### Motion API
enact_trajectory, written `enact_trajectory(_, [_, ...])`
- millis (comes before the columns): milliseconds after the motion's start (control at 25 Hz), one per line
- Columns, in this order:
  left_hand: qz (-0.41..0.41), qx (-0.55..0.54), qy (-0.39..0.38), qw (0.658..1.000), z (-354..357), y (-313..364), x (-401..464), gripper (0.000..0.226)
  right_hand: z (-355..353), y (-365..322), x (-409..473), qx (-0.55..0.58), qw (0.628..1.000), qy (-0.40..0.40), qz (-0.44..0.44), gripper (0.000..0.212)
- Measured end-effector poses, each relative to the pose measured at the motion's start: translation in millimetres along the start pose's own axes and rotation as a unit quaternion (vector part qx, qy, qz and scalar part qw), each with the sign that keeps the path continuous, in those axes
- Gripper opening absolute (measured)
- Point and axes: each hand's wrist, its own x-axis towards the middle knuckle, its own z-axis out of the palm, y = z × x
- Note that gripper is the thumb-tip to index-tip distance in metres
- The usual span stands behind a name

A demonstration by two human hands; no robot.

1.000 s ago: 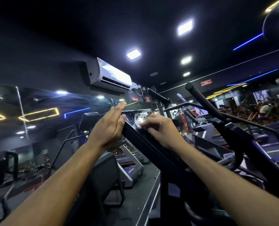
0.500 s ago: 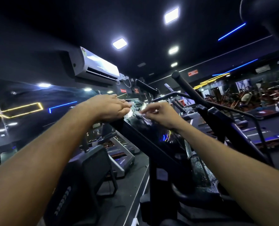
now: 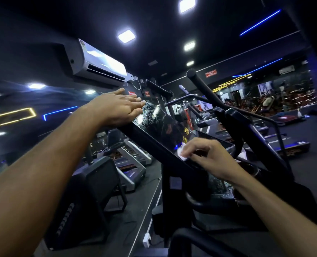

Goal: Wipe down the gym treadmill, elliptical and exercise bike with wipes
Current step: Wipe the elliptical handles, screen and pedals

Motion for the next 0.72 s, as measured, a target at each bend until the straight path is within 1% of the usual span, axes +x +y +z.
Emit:
enact_trajectory(80, [0.016,0.014,0.027,0.999,0.5,11.8,-5.0,0.056,-10.0,13.0,-39.6,0.002,0.999,0.023,0.037,0.026])
enact_trajectory(160, [0.029,0.027,0.049,0.998,0.9,21.8,-9.1,0.059,-15.6,19.5,-58.6,0.009,0.997,0.036,0.060,0.025])
enact_trajectory(200, [0.027,0.030,0.044,0.998,1.1,23.2,-9.8,0.059,-15.6,19.6,-60.0,0.006,0.997,0.043,0.065,0.025])
enact_trajectory(280, [0.003,0.034,0.006,0.999,1.3,20.2,-8.4,0.059,-8.1,13.0,-46.6,-0.014,0.997,0.053,0.059,0.025])
enact_trajectory(360, [-0.022,0.043,-0.038,0.998,-1.6,19.5,-5.6,0.059,5.9,3.6,-16.6,-0.039,0.997,0.057,0.034,0.023])
enact_trajectory(480, [-0.037,0.039,-0.066,0.996,-7.6,22.8,-3.5,0.055,26.0,6.6,46.2,-0.081,0.994,0.065,0.024,0.022])
enact_trajectory(520, [-0.039,0.035,-0.069,0.996,-8.7,23.6,-3.5,0.055,29.1,13.4,64.9,-0.111,0.991,0.063,0.042,0.021])
enact_trajectory(600, [-0.042,0.032,-0.075,0.996,-8.4,23.5,-3.9,0.055,27.2,32.4,85.5,-0.192,0.974,0.052,0.106,0.020])
enact_trajectory(680, [-0.042,0.027,-0.077,0.996,-7.6,23.9,-3.7,0.055,18.9,49.1,79.5,-0.266,0.946,0.039,0.180,0.022])
enact_trajectory(720, [-0.042,0.028,-0.076,0.996,-6.8,24.3,-3.3,0.055,15.9,53.6,70.7,-0.284,0.935,0.038,0.210,0.024])
